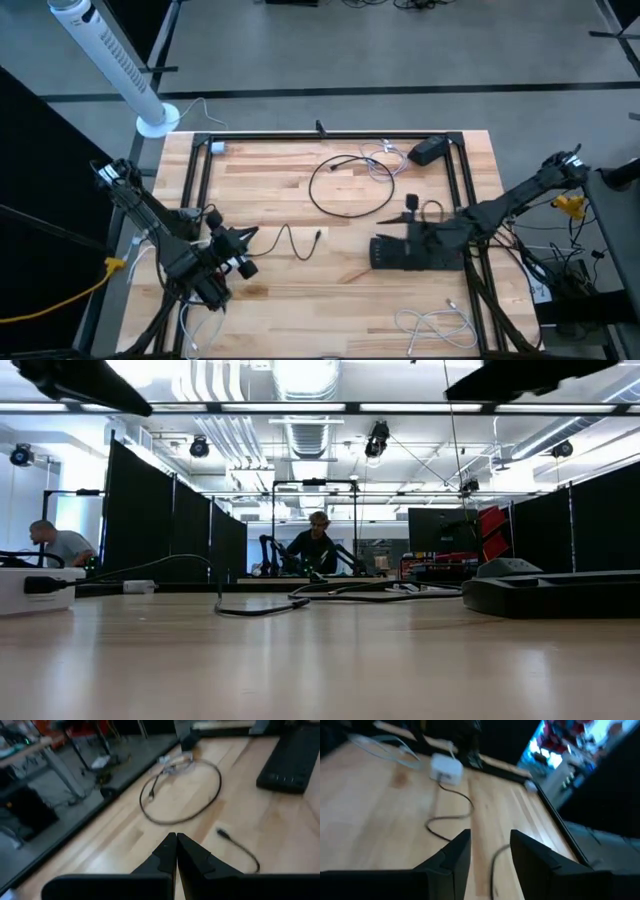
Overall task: Insert USB
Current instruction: Insert the bottom left white charger cable into the black outlet extension
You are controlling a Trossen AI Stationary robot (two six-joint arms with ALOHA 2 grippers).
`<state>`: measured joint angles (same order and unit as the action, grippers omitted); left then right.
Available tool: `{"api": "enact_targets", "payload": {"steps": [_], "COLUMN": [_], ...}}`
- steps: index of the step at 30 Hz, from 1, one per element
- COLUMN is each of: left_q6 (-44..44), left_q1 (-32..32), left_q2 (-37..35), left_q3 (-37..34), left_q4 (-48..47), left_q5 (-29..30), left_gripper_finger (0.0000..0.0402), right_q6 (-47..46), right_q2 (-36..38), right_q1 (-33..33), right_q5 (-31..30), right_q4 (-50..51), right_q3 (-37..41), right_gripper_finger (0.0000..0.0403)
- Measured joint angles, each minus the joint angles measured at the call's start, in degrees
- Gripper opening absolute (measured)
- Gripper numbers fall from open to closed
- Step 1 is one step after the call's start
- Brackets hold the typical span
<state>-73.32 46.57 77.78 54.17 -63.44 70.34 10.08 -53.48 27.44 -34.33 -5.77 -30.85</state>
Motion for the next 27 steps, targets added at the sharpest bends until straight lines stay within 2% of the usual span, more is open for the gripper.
{"api": "enact_targets", "payload": {"steps": [4,7,11,14,16,19,22,24,27], "left_q6": [9.01,19.18,36.97,50.01,55.53,58.02,57.43,54.85,45.63], "left_q1": [-3.48,-7.9,-15.03,-19.67,-22.18,-24.76,-25.07,-24.47,-23.74], "left_q2": [0.0,0.0,-0.04,-0.04,-0.04,-0.07,-0.07,-0.07,-0.09], "left_q3": [-2.76,-3.06,-3.36,-4.94,-5.72,-5.87,-5.82,-5.0,-2.32], "left_q4": [9.87,16.7,30.59,43.6,48.89,50.25,47.49,42.44,31.15], "left_q5": [0.43,-2.79,-12.89,-22.55,-29.93,-38.1,-39.86,-40.83,-46.97], "left_gripper_finger": [0.0,0.0,0.0,0.0,0.0,0.0,0.0,0.0,0.0], "right_q6": [0.31,0.22,2.39,2.95,0.82,-3.23,-2.58,-0.44,2.03], "right_q2": [4.5,6.12,6.39,6.39,6.37,5.71,4.66,3.53,0.88], "right_q1": [2.9,3.89,4.07,4.07,4.04,3.96,3.91,3.91,3.64], "right_q5": [0.3,2.93,7.63,11.18,13.49,14.89,14.89,14.85,14.42], "right_q4": [-7.38,-12.04,-19.81,-20.69,-20.63,-20.37,-19.69,-18.46,-18.03], "right_q3": [6.25,9.37,12.49,13.04,13.13,12.81,11.3,10.29,8.73], "right_gripper_finger": [0.0098,0.0088,0.0076,0.0067,0.0061,0.0053,0.0051,0.0058,0.0078]}}
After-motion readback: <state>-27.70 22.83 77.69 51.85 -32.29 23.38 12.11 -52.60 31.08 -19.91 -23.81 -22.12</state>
